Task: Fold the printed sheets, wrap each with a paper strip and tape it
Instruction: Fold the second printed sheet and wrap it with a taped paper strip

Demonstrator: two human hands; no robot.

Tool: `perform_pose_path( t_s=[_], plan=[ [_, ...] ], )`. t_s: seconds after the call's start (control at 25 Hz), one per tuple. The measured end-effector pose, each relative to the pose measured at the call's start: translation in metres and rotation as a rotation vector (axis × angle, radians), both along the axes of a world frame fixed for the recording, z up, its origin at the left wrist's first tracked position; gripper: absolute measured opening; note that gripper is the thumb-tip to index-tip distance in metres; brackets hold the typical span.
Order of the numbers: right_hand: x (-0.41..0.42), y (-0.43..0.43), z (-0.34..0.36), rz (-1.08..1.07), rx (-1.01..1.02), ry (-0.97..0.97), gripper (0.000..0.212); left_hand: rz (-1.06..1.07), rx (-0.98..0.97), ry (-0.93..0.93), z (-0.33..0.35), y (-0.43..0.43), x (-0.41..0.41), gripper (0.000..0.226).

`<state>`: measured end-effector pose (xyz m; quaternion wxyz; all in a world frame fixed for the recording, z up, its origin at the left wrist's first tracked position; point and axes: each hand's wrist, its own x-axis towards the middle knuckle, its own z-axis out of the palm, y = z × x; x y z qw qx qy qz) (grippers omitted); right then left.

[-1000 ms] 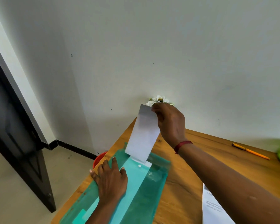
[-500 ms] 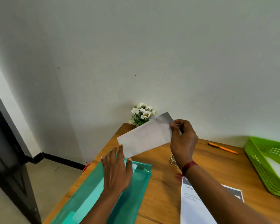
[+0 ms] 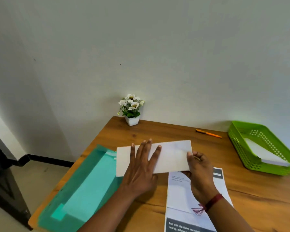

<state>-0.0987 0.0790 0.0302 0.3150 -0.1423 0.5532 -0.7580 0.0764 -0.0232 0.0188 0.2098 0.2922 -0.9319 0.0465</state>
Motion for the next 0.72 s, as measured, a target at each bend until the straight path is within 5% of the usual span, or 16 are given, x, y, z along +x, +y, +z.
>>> perform_pose_path(
  t_s=[0.2,0.44,0.64,0.72],
  plan=[
    [-0.019,0.055,-0.039,0.081,0.042,-0.126,0.027,-0.066,0.029,-0.215,-0.014,0.023,-0.026,0.101],
    [-0.035,0.089,-0.056,0.081,0.062,0.022,0.031,-0.123,0.091,-0.293,-0.029,0.037,-0.044,0.112],
    [-0.039,0.102,-0.047,-0.126,-0.038,0.199,0.021,-0.143,0.311,-0.118,-0.026,0.048,-0.047,0.113],
    [-0.031,0.104,-0.047,-0.295,-0.003,0.366,0.026,-0.094,0.502,0.085,-0.018,0.056,-0.050,0.104]
  ],
)
